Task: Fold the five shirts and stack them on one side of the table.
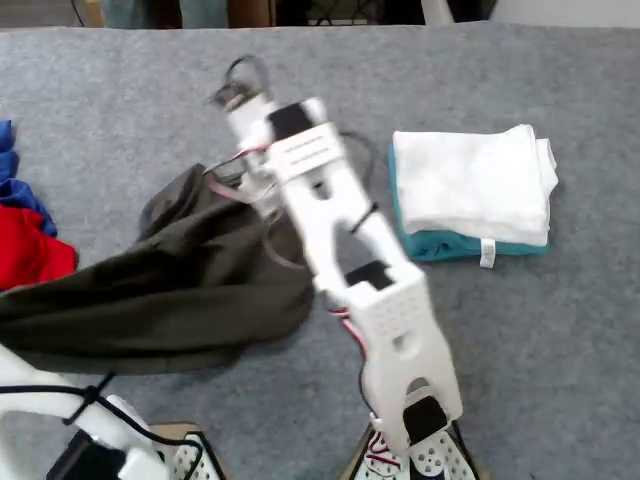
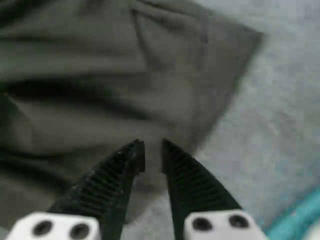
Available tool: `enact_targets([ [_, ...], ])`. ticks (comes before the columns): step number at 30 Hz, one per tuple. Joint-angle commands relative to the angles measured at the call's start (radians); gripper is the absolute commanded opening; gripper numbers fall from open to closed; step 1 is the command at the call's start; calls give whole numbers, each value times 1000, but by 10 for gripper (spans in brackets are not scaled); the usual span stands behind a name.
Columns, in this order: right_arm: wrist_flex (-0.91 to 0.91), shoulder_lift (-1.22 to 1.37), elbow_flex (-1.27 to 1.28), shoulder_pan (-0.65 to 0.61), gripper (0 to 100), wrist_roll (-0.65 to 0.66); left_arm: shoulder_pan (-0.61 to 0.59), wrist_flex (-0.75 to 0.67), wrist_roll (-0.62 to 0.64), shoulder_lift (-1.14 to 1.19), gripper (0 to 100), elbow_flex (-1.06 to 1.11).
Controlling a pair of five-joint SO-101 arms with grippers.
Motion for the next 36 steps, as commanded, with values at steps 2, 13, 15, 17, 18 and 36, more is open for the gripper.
enact_targets([
  [2, -81, 104, -56, -75, 191, -2, -88, -8, 3, 44, 30, -2],
  [13, 21, 360, -308, -15, 6, 2, -203, -120, 61, 87, 30, 101],
  [15, 118, 372, -375, -5, 33, 5, -199, -132, 60, 87, 30, 148],
  [17, 169, 367, -417, 8, 12, -2, -182, -153, 57, 87, 30, 186],
  [18, 167, 354, -412, 31, 15, -9, -174, -160, 41, 87, 30, 197],
  [36, 164, -783, 886, 203, 14, 249, 142, -261, -12, 44, 30, 302],
])
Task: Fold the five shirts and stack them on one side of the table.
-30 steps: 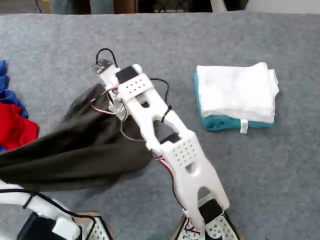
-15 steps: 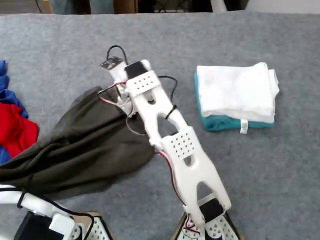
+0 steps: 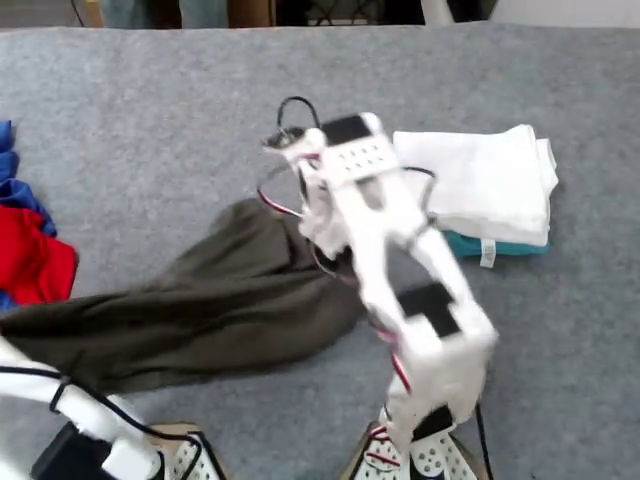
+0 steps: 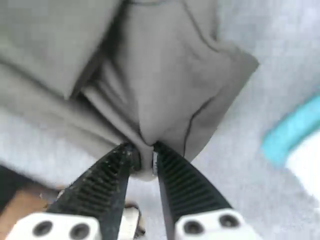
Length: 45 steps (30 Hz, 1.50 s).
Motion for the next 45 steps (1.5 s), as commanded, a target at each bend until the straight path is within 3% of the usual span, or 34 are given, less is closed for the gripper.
enact_targets([
  [1, 9, -340, 271, 25, 14, 100, 127, -9, -8, -29, 30, 15],
  [10, 9, -823, 648, 18, 15, 339, 366, -38, 94, -20, 30, 64],
  [12, 9, -860, 668, 20, 31, 334, 384, -52, 123, -20, 30, 64],
  [18, 11, -915, 627, 25, 237, 333, 398, -110, 124, -18, 30, 97],
  [22, 9, -929, 555, 23, 213, 292, 398, -130, 124, -18, 30, 133],
  [33, -172, -651, 529, -121, 207, 175, 398, -121, 127, -18, 30, 139],
  [45, -341, -311, 565, -135, 190, 173, 380, -121, 130, -18, 30, 148],
])
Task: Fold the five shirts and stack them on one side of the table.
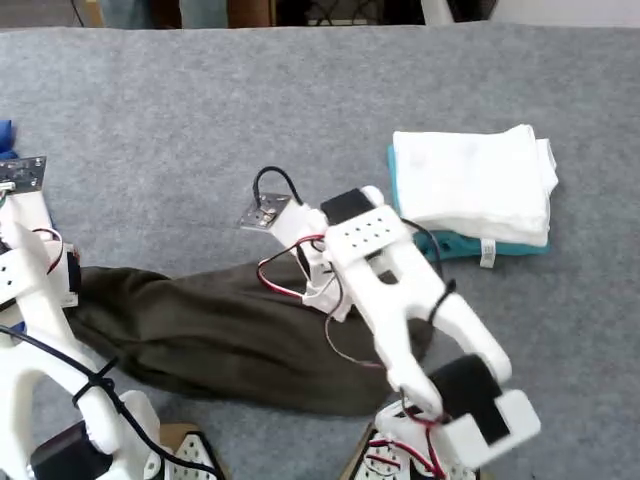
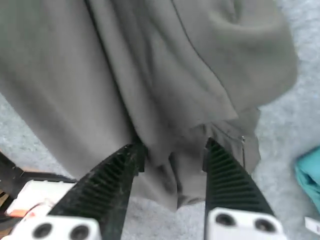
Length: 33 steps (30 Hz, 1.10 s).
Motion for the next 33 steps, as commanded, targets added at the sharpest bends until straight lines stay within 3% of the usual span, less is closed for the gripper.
enact_targets([
  [1, -57, 44, -4, -11, 166, -11, -12, -8, 12, -18, 30, 15],
  [4, -92, 67, -5, -9, 67, -12, -12, -12, 12, -18, 30, 45],
  [10, -100, 70, -15, 11, 54, -12, -12, -11, 12, -18, 30, 70],
  [16, -94, 77, -137, 77, 36, -92, -12, -11, 12, -20, 30, 62],
  [25, -103, 81, -318, 74, 35, -92, -12, -12, 12, -20, 30, 61],
  [33, -341, 252, -556, 72, 35, -97, -12, -44, 38, -25, 30, 70],
])
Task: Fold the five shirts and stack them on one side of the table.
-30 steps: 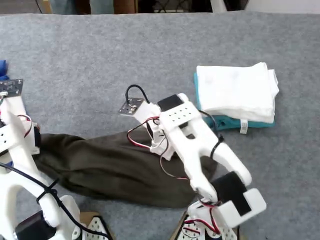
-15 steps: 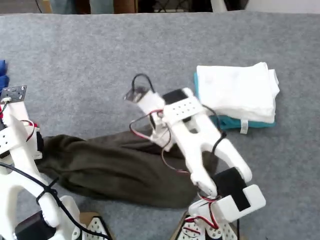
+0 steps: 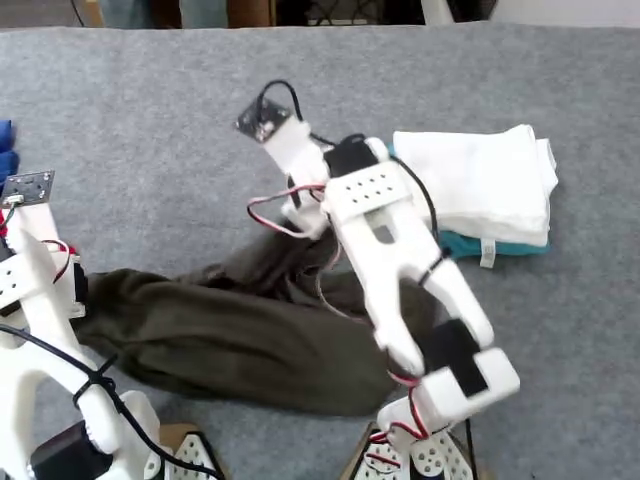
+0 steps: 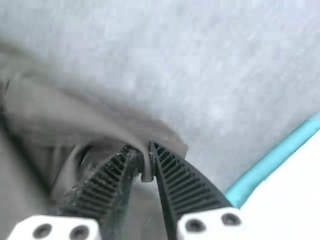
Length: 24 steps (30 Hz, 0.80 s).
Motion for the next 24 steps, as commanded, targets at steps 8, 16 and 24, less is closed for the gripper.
enact_targets([
  [8, -166, 401, -503, 6, 25, -2, 2, -41, 74, -26, 30, -22],
  [16, -94, 677, -915, 6, 360, -210, 2, -41, 74, -20, 30, -16],
  [24, 315, 789, -1110, 15, 350, -143, 2, -41, 74, -20, 30, -16],
])
